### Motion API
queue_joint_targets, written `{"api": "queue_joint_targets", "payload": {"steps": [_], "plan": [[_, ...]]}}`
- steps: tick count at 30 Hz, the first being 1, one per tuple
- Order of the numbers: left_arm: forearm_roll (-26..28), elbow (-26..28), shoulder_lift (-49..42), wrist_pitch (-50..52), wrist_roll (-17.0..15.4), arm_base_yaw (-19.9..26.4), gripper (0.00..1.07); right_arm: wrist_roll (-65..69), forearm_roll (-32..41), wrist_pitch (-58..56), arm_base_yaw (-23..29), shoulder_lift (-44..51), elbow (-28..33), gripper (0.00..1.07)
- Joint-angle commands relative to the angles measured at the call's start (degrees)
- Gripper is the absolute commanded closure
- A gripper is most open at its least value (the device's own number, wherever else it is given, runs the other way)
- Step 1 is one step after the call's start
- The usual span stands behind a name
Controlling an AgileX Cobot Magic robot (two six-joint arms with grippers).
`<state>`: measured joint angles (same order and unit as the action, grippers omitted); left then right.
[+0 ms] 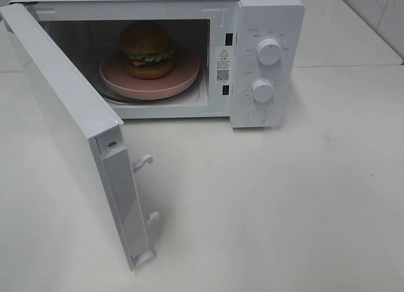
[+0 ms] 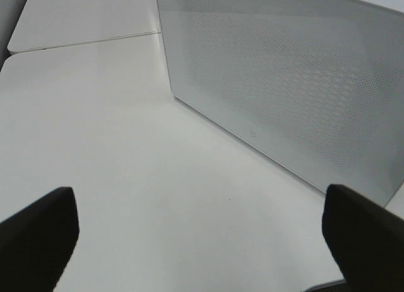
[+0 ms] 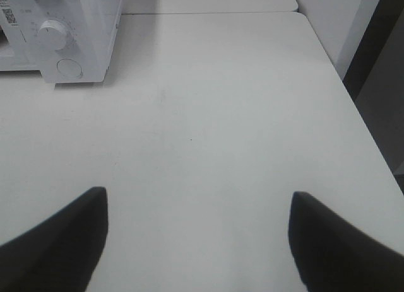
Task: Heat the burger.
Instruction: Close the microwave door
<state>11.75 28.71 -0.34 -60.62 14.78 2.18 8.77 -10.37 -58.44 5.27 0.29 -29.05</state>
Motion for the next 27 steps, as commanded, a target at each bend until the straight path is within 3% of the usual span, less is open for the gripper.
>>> {"api": "queue_joint_targets", "payload": {"steps": [1,27], "plan": [[0.23,-0.17,-1.03,0.69,-0.17,-0.11,0.09,-1.49,1.49,0.57,-0.52,1.49,0.06,0.32],[0.23,-0.17,-1.03,0.69,-0.17,-0.11,0.09,-1.38,1.43,0.57,-0.52,1.49,0.06,0.32]]}}
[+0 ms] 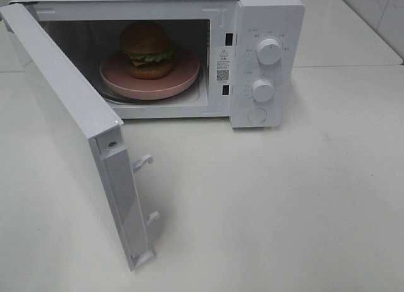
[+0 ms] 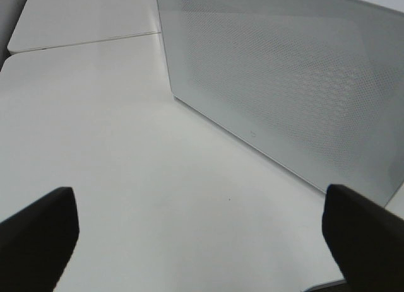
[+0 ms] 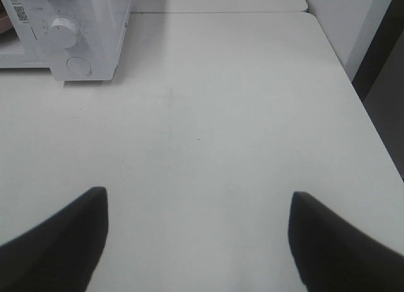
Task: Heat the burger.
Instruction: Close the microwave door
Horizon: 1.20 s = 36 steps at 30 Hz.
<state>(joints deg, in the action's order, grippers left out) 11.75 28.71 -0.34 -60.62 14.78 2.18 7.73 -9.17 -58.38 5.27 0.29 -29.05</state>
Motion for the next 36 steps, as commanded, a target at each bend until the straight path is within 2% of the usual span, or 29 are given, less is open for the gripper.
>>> {"api": "queue_joint_targets", "payload": {"steps": [1,22,26,27,28,34,36], "plan": [[0.23,-0.17,-1.03,0.69,-0.17,-0.11,0.09,-0.34,0.23,0.52,-0.52,1.49,0.06,0.32],[-0.69,-0.17,-0.97,0.69,-0.69,-0.11,0.09,-0.34,0.23,0.52,-0.52,1.49,0.06,0.32],[-0.69,-0.17,-0.34,1.03,-2.58,-0.11,0.09,-0.34,0.23,0.52,-0.52,1.49,0.06,0.32],[-0.52,-0.11,0.63,1.66,-5.1,-0.11,0.09,-0.34,0.23,0.52,-0.52,1.49,0.06,0.32],[-1.2,0.29,1.78,2.29,-6.25,-0.11,0.09,-0.34,0.23,0.52,-0.52,1.49,0.06,0.32],[-2.86,1.26,3.9,6.7,-6.07,-0.11,0.1,-0.34,0.23,0.52,-0.52,1.49,0.06,0.32],[-2.98,1.09,5.33,10.89,-6.13,-0.11,0.16,-0.34,0.23,0.52,-0.52,1.49,0.06,0.32]]}}
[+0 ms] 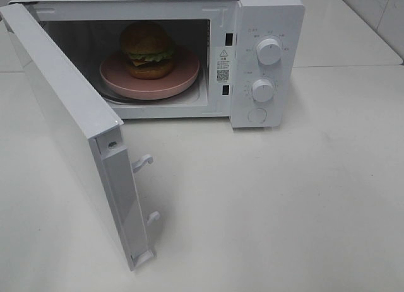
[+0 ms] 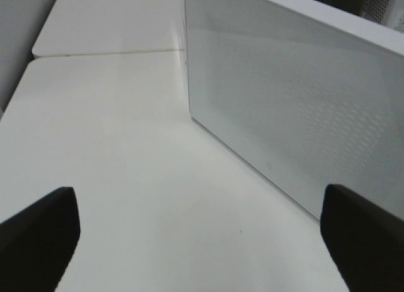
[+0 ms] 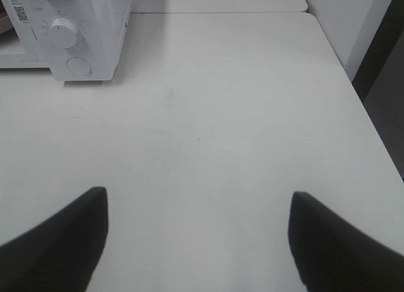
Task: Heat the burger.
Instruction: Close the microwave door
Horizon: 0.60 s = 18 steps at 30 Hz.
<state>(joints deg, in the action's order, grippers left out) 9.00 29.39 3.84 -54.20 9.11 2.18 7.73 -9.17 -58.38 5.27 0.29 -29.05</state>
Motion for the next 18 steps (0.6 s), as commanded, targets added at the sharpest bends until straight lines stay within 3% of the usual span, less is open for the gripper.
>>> {"api": "queue_joint_targets", "payload": {"steps": [1,4,6,7,8,9,10,12,18], "plan": [[-0.23,0.17,2.58,6.7,-0.46,-0.11,0.23,-0.34,0.23,0.52,-0.52,1.49,0.06,0.32],[-0.4,0.17,3.44,7.96,-0.46,-0.11,0.29,-0.34,0.23,0.52,-0.52,1.49,0.06,0.32],[-1.6,0.17,7.1,14.15,-0.4,-0.11,0.61,-0.34,0.23,0.52,-0.52,1.49,0.06,0.32],[-1.6,0.17,7.1,14.15,-0.4,-0.11,0.61,-0.34,0.23,0.52,-0.52,1.49,0.06,0.32],[-1.6,0.17,8.08,15.7,-0.4,-0.11,0.71,-0.34,0.23,0.52,-0.52,1.49,0.06,0.32],[-1.6,0.17,10.08,18.91,-0.4,-0.11,0.89,-0.34,0.23,0.52,-0.52,1.49,0.06,0.32],[-1.6,0.17,10.08,18.91,-0.4,-0.11,0.89,-0.34,0.23,0.52,-0.52,1.49,0.06,0.32],[-1.55,0.17,13.87,22.35,-0.4,-0.11,1.07,-0.34,0.23,0.52,-0.52,1.49,0.06,0.32],[-2.23,-1.66,17.99,29.68,-0.4,-0.11,1.07,-0.34,0.23,0.52,-0.52,1.49,0.06,0.32]]}}
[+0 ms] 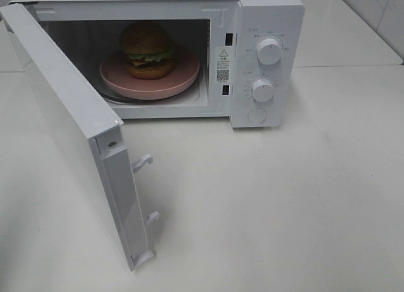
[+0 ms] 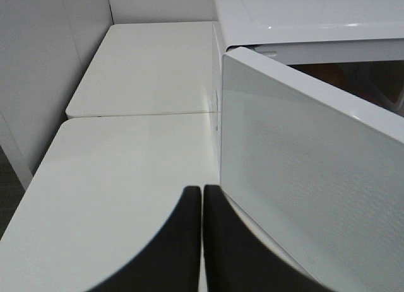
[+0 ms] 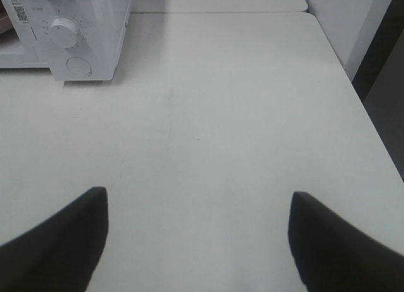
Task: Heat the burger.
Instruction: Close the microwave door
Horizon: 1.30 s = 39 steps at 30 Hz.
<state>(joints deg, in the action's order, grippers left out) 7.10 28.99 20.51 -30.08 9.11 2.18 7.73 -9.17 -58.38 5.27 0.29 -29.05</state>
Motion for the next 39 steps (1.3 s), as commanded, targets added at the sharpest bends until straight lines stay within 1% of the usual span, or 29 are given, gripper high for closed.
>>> {"api": "queue_joint_targets", "payload": {"steps": [1,2,4,5,6,7,8,9,10,11,13,15,16,17,18,19,21,22,24,25,26,28,30,31,32,33,37,38,39], "plan": [[-0.29,-2.23,1.72,8.14,-0.4,-0.11,1.07,-0.34,0.23,0.52,-0.52,1.49,0.06,0.32],[-0.29,-4.81,2.41,13.12,-0.4,-0.11,1.07,-0.34,0.23,0.52,-0.52,1.49,0.06,0.32],[-0.29,-5.96,2.75,15.41,-0.4,-0.11,1.07,-0.34,0.23,0.52,-0.52,1.49,0.06,0.32],[-0.29,-8.94,3.67,21.2,-0.4,-0.11,1.07,-0.34,0.23,0.52,-0.52,1.49,0.06,0.32],[-0.29,-8.94,3.67,21.2,-0.4,-0.11,1.07,-0.34,0.23,0.52,-0.52,1.49,0.06,0.32],[-0.29,-10.2,4.18,24.06,-0.4,-0.11,1.07,-0.34,0.23,0.52,-0.52,1.49,0.06,0.32],[-0.29,-12.95,5.79,29.16,-0.4,-0.11,1.07,-0.34,0.23,0.52,-0.52,1.49,0.06,0.32],[-0.29,-12.95,5.79,29.16,-0.4,-0.11,1.07,-0.34,0.23,0.52,-0.52,1.49,0.06,0.32],[-0.29,-15.36,7.79,33.52,-0.4,-0.11,1.07,-0.34,0.23,0.52,-0.52,1.49,0.06,0.32],[-0.29,-15.36,7.79,33.52,-0.4,-0.11,1.07,-0.34,0.23,0.52,-0.52,1.49,0.06,0.32],[-0.29,-17.82,12.15,39.48,-0.4,-0.11,1.07,-0.34,0.23,0.52,-0.52,1.49,0.06,0.32],[-0.29,-18.28,13.46,41.2,-0.4,-0.11,1.07,-0.34,0.23,0.52,-0.52,1.49,0.06,0.32],[-0.29,-19.14,16.62,45.32,-0.4,-0.11,1.07,-0.34,0.23,0.52,-0.52,1.49,0.06,0.32],[-0.29,-19.14,16.62,45.32,-0.4,-0.11,1.07,-0.34,0.23,0.52,-0.52,1.49,0.06,0.32],[-0.34,-19.54,20.45,48.7,-0.4,-0.11,1.07,-0.34,0.23,0.52,-0.52,1.49,0.06,0.32],[-0.34,-19.54,20.45,48.7,-0.4,-0.11,1.07,-0.34,0.23,0.52,-0.52,1.49,0.06,0.32],[-0.92,-19.6,26.13,53.4,-0.69,-0.11,1.07,-0.34,0.23,0.52,-0.52,1.49,0.06,0.32],[-0.92,-19.6,26.13,53.4,-0.69,-0.11,1.07,-0.34,0.23,0.52,-0.52,1.49,0.06,0.32],[-1.66,-19.6,31.91,58.04,-0.97,-0.11,1.07,-0.34,0.23,0.52,-0.52,1.49,0.06,0.32],[-1.66,-19.6,31.91,58.04,-0.97,-0.11,1.07,-0.34,0.23,0.52,-0.52,1.49,0.06,0.32],[-2.18,-19.6,35.87,60.56,-1.6,-0.11,1.07,-0.34,0.23,0.52,-0.52,1.49,0.06,0.32],[-2.46,-19.6,37.7,61.88,-2.23,-0.11,1.07,-0.34,0.23,0.52,-0.52,1.49,0.06,0.32],[-3.32,-19.54,42.46,65.15,-4.13,-0.11,1.07,-0.34,0.23,0.52,-0.52,1.49,0.06,0.32],[-3.32,-19.54,42.46,65.15,-4.13,-0.11,1.07,-0.34,0.23,0.52,-0.52,1.49,0.06,0.32],[-3.32,-19.54,43.66,66.23,-4.87,-0.11,1.07,-0.34,0.23,0.52,-0.52,1.49,0.06,0.32],[-3.32,-19.37,46.07,67.44,-6.36,-0.11,1.07,-0.34,0.23,0.52,-0.52,1.49,0.06,0.32],[-4.41,-18.45,49.39,68.7,-7.68,-0.11,1.07,-0.34,0.23,0.52,-0.52,1.49,0.06,0.32],[-7.1,-17.42,51.22,69.1,-7.68,-0.11,1.07,-0.34,0.23,0.52,-0.52,1.49,0.06,0.32],[-8.25,-16.96,51.97,69.1,-7.68,-0.11,1.07,-0.34,0.23,0.52,-0.52,1.49,0.06,0.32]]}}
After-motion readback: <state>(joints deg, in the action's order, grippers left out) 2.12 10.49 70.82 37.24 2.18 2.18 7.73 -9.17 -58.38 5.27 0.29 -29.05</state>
